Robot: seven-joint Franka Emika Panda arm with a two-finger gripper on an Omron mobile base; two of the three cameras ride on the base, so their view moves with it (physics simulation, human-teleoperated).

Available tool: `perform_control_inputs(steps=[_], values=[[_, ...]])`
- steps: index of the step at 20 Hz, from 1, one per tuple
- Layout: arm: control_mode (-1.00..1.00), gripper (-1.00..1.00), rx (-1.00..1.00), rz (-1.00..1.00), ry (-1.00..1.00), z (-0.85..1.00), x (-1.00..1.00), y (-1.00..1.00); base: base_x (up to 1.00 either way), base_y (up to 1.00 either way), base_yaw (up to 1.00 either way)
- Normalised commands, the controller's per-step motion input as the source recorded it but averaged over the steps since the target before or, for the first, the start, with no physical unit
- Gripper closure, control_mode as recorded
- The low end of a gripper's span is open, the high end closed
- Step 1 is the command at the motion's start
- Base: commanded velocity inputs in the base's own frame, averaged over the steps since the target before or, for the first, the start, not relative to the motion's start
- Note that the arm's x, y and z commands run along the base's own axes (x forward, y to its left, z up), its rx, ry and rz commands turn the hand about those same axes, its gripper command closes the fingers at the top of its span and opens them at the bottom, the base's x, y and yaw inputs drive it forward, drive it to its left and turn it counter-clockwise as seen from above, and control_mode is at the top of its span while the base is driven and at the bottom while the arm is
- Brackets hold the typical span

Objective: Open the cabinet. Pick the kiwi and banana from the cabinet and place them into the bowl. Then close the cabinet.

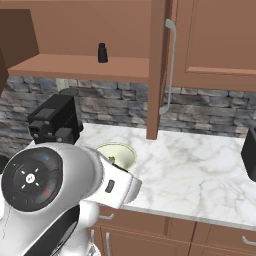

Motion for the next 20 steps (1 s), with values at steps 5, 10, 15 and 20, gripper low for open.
perform_control_inputs(steps=[5, 10, 15, 20], values=[[-1.0, -1.0, 0.14, 0.0, 0.0, 0.01, -0.02, -0.28, 0.0, 0.0, 0.0], [-1.0, -1.0, 0.14, 0.0, -0.01, 0.07, 0.0, -0.24, 0.0, 0.0, 0.0], [-1.0, -1.0, 0.09, 0.0, -0.06, 0.04, 0.0, -0.23, 0.0, 0.0, 0.0], [-1.0, -1.0, 0.08, 0.0, -0.09, 0.0, 0.01, -0.24, 0.0, 0.0, 0.0]])
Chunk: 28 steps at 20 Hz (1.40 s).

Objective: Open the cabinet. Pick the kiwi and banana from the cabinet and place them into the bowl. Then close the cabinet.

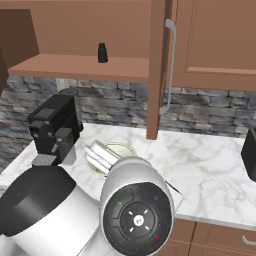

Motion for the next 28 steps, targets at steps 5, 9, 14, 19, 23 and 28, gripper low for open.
perform_control_inputs(steps=[5, 9, 14, 19, 23, 28], values=[[-1.0, -1.0, 0.07, 0.0, -0.11, 0.0, 0.17, -0.18, 0.0, 0.0, 0.0], [-1.0, -1.0, 0.06, 0.01, -0.13, 0.0, 0.42, -0.14, 0.0, 0.0, 0.0], [-1.0, -1.0, 0.04, 0.01, -0.17, 0.0, 0.43, -0.18, 0.0, 0.0, 0.0], [-1.0, -1.0, 0.03, 0.01, -0.18, 0.0, 0.41, -0.26, 0.0, 0.0, 0.0], [-1.0, -1.0, 0.05, 0.01, -0.12, 0.0, 0.41, -0.31, 0.0, 0.0, 0.0], [-1.0, -1.0, 0.07, 0.01, -0.03, 0.0, 0.51, -0.25, 0.0, 0.0, 0.0]])
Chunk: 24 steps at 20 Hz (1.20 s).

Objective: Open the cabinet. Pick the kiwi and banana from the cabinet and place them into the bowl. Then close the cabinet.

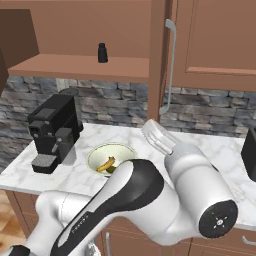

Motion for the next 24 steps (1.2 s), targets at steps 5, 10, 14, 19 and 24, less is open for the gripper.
perform_control_inputs(steps=[5, 10, 14, 19, 24], values=[[-1.0, -1.0, 0.07, 0.03, -0.01, 0.0, 0.42, -0.15, 0.0, 0.0, 0.0], [-1.0, -1.0, 0.04, 0.03, -0.08, 0.0, 0.09, -0.12, 0.0, 0.0, 0.0], [-1.0, -1.0, 0.01, 0.06, -0.13, 0.0, 0.02, 0.0, 0.0, 0.0, 0.0], [-1.0, -1.0, 0.0, 0.08, -0.08, 0.0, 0.37, 0.01, 0.0, 0.0, 0.0], [-1.0, -1.0, 0.01, 0.09, -0.05, 0.0, 0.52, 0.0, 0.0, 0.0, 0.0]])
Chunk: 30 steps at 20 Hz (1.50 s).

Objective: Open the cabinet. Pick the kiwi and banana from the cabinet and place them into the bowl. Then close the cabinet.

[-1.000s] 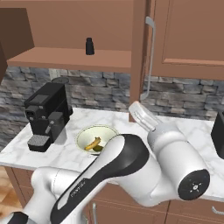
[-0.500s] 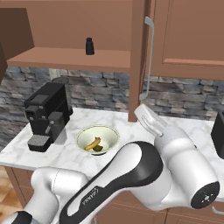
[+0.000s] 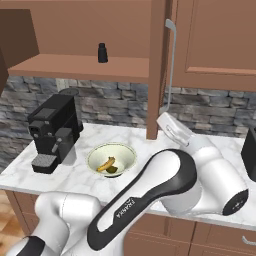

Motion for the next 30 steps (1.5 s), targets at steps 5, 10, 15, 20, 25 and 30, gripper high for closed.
perform_control_inputs(steps=[5, 10, 15, 20, 25, 30], values=[[-1.0, -1.0, 0.0, 0.08, -0.06, 0.0, 0.14, 0.07, 0.0, 0.0, 0.0], [-1.0, -1.0, 0.0, 0.1, -0.09, 0.04, -0.12, 0.23, 0.0, 0.0, 0.0], [-1.0, -1.0, 0.0, 0.12, -0.09, 0.02, -0.23, 0.49, 0.0, 0.0, 0.0], [-1.0, -1.0, 0.0, 0.11, -0.05, 0.04, -0.01, 0.61, 0.0, 0.0, 0.0], [-1.0, -1.0, 0.0, 0.03, -0.01, 0.15, 0.17, 0.58, 0.0, 0.0, 0.0], [-1.0, -1.0, 0.0, 0.0, 0.0, 0.23, 0.38, 0.43, 0.0, 0.0, 0.0]])
